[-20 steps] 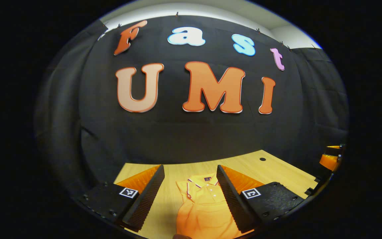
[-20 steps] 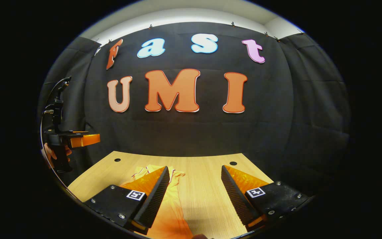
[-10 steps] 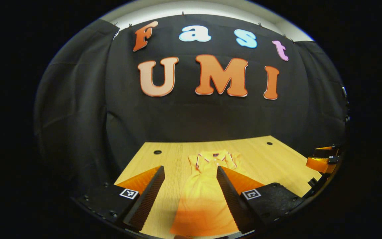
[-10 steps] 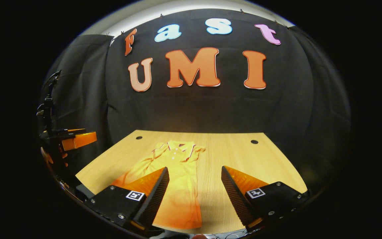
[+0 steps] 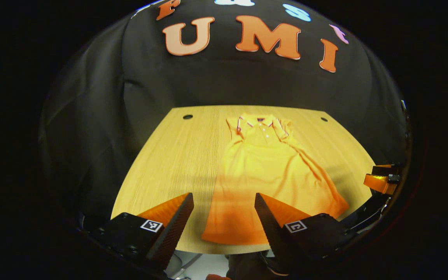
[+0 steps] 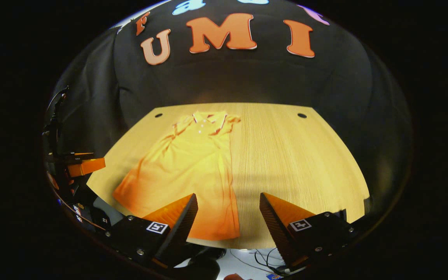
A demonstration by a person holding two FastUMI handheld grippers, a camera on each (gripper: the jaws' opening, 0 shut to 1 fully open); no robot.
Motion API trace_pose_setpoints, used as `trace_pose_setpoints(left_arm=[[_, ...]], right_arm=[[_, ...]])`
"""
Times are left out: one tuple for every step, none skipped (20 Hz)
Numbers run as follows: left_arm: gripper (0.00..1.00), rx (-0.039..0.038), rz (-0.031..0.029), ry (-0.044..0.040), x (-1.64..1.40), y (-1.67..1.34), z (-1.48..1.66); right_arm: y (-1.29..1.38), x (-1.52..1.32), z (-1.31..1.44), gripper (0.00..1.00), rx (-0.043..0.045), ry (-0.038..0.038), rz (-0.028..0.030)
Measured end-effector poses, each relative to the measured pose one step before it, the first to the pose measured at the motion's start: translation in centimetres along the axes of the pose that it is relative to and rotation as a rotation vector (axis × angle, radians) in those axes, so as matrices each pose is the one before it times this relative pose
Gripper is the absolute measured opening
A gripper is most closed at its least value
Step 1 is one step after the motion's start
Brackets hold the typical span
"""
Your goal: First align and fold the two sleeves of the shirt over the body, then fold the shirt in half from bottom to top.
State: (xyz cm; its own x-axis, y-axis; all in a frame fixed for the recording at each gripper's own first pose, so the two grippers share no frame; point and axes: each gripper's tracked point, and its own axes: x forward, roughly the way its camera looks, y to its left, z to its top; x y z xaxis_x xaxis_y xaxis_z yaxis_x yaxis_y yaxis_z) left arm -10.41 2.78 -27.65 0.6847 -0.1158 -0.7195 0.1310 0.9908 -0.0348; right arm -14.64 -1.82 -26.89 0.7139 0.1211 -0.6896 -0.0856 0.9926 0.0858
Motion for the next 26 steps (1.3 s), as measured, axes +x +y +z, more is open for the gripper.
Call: trace_pose_setpoints(left_arm=[[0.98, 0.00762, -0.00466, 0.02578, 1.004, -0.204, -0.476], [0.98, 0.01086, -0.01148, 0.02927, 0.673, -0.517, -0.655], [0.98, 0.01644, -0.00930, 0.03564, 0.621, -0.574, -1.013], [0.99, 0.01956, -0.00512, 0.03330, 0.652, -0.258, -0.863], [0.99, 0.01823, -0.00104, 0.02386, 0.605, 0.242, -0.994], [0.99, 0.01314, -0.00984, 0.03023, 0.332, -0.092, -0.938], [0.98, 0.00645, -0.00942, 0.04243, 0.666, 0.118, -1.330], [0.98, 0.00174, -0.00313, 0.04863, 0.709, 0.234, -1.297], [0.98, -0.00277, 0.00106, 0.02906, 0.684, 0.189, -0.528], [0.99, -0.00730, -0.00168, 0.03455, 0.631, 0.019, -0.552], [0.99, -0.00416, -0.00536, 0.01674, 0.721, -0.031, -0.086], [0.99, -0.00257, -0.00428, 0.02485, 0.627, 0.046, -0.004], [0.98, 0.00074, -0.00273, 0.02198, 0.424, 0.037, -0.015], [0.98, -0.00086, 0.00646, 0.01792, 0.419, 0.268, -0.129], [0.99, -0.00499, -0.00424, 0.01857, 0.443, -0.159, -0.020], [0.99, -0.00905, -0.01088, 0.01859, 0.222, -0.217, -0.428], [0.99, -0.00649, -0.01066, 0.01728, 0.164, -0.334, -0.274], [0.99, 0.00671, 0.00277, 0.00515, 0.106, 0.103, -0.333], [0.99, 0.01133, -0.00465, -0.00256, -0.074, -0.178, 0.365], [0.98, 0.00765, -0.00241, 0.00859, -0.480, -0.079, -0.033], [0.93, 0.00228, -0.00257, 0.00646, 0.055, -0.220, 0.058], [0.88, 0.00211, -0.00432, 0.00821, 0.070, -0.212, -0.155], [0.77, 0.00972, -0.00814, 0.00585, 0.109, -0.353, -0.005], [0.67, -0.00261, -0.02160, -0.00480, 0.085, -0.668, 0.373], [0.39, -0.02275, -0.00475, -0.00048, -0.141, -0.231, 0.075], [0.11, -0.00088, 0.00557, 0.01091, -0.053, -0.006, 0.068]], right_arm=[[0.063, 0.219, -1.027, 0.98, 0.01051, 0.02726, 0.00396], [0.114, 0.410, -0.891, 0.98, 0.00888, 0.02892, 0.00299], [0.115, 0.328, -0.907, 0.98, 0.00587, 0.02886, 0.00167], [0.246, 0.490, -0.815, 0.98, -0.00236, 0.02895, 0.00525], [0.128, 0.513, -0.775, 0.98, -0.00745, 0.02640, -0.00380], [0.082, 0.439, -0.592, 0.98, -0.01255, 0.02549, -0.00262], [-0.104, 0.423, -0.630, 0.98, -0.01226, 0.03023, -0.01257], [0.162, 0.414, -0.488, 0.98, -0.00192, 0.02607, 0.00564], [0.175, 0.480, -0.558, 0.98, 0.00354, 0.02062, 0.00838], [0.014, 0.378, -0.457, 0.98, 0.00205, 0.02680, 0.00211], [-0.256, 0.333, -0.343, 0.98, 0.00122, 0.01910, -0.00639], [-0.294, 0.449, -0.168, 0.98, 0.00474, 0.01368, -0.01554], [-0.440, 0.421, -0.400, 0.98, 0.01313, 0.02629, -0.01694], [0.121, 0.254, -0.092, 0.98, 0.02475, 0.01561, 0.00731], [0.607, 0.303, 0.115, 0.98, 0.02895, 0.00760, 0.02372], [0.481, 0.339, -0.102, 0.98, 0.01686, 0.01532, 0.01695], [-0.084, 0.489, -0.526, 0.98, -0.00397, 0.02715, -0.00532], [-0.287, 0.440, -0.258, 0.98, -0.01668, 0.02435, -0.01350], [-0.025, 0.159, -0.077, 0.98, -0.00101, 0.00414, -0.00309], [0.406, 0.234, -0.200, 0.96, 0.00875, 0.01642, 0.01400], [0.321, 0.119, -0.521, 0.90, 0.00512, 0.02762, 0.00459], [-0.181, 0.197, 0.616, 0.87, -0.01611, -0.01663, -0.01524], [-0.112, 0.030, -0.268, 0.81, -0.02658, 0.01917, -0.01308], [-0.535, 0.050, 0.194, 0.75, -0.02557, 0.00188, -0.02732], [-0.641, 0.124, -0.006, 0.57, -0.00385, 0.00474, -0.02986], [-0.206, 0.061, 0.218, 0.45, 0.02210, -0.00935, -0.00802]])
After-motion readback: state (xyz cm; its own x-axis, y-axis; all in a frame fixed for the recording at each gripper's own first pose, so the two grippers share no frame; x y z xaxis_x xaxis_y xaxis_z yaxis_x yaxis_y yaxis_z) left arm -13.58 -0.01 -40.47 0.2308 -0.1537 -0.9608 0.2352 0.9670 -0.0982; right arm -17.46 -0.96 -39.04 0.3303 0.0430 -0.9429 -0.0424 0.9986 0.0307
